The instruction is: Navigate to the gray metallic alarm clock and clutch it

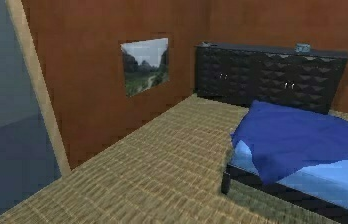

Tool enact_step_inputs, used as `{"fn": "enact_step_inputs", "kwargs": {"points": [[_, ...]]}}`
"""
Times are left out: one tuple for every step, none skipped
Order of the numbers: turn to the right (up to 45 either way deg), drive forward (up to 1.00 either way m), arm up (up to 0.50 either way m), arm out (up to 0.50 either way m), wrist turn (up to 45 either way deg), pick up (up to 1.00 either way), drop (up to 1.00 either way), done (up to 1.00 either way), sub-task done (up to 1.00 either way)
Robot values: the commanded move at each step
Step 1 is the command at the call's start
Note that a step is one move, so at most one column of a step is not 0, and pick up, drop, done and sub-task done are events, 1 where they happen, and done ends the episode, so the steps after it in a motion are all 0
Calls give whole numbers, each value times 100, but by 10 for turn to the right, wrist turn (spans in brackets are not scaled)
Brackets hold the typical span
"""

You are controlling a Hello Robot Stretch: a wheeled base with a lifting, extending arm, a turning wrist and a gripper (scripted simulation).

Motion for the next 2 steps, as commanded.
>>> {"fn": "enact_step_inputs", "kwargs": {"points": [[60, 0, 0, 0, 0, 0, 0, 0, 0], [0, 65, 0, 0, 0, 0, 0, 0, 0]]}}
